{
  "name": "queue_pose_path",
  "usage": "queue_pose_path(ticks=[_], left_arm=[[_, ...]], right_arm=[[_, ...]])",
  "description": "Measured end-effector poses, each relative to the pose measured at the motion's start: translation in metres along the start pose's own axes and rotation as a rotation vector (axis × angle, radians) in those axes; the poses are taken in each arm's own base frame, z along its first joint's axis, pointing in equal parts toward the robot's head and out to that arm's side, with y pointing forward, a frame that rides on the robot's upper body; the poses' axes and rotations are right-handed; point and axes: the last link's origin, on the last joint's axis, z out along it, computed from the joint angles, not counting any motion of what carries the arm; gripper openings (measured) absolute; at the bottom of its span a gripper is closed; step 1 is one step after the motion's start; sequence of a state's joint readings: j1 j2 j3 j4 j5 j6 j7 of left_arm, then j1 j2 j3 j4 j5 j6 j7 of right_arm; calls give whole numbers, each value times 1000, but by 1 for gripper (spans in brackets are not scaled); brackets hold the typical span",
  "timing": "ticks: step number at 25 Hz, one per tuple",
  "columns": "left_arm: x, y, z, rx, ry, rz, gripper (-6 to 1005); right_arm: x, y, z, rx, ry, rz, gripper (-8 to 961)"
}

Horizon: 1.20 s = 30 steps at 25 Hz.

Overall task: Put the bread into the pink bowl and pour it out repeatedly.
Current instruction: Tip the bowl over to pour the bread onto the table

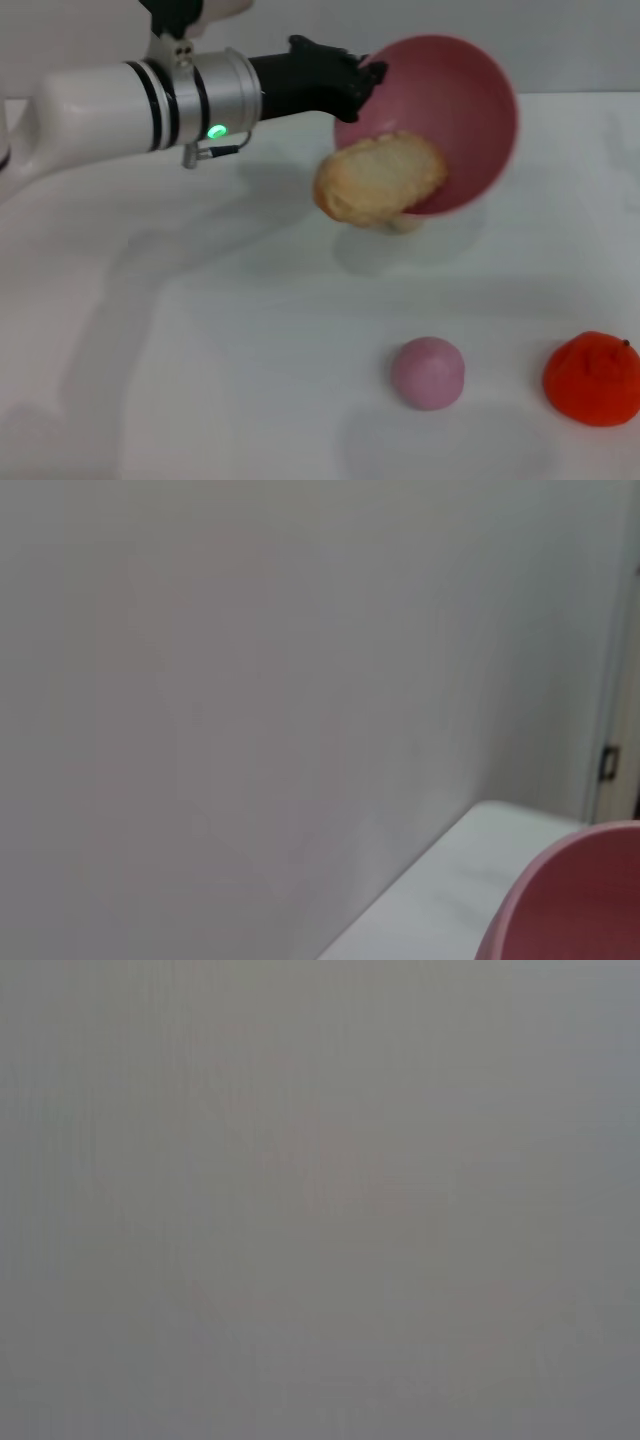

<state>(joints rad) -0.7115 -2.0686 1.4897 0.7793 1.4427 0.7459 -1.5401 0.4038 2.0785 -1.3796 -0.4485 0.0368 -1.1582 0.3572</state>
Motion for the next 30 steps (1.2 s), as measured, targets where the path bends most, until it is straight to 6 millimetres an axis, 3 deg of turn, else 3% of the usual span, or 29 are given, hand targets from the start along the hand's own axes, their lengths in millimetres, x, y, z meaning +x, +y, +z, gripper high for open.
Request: queue_pose_path(ticks=[8,14,23,30], left_arm=[[-11,29,2,-40,142,142,56],[-21,23,2,21,159,275,56],[-37,31,19,51,4,640,56],[-28,33,22,95,-12,749,56]], right_arm=[[0,0,-1,-1,2,-1,597],[1,3,1,-15,4,-2,597],[-1,7,3,-33,-2,-3,597],[1,9,3,-36,5,4,596]])
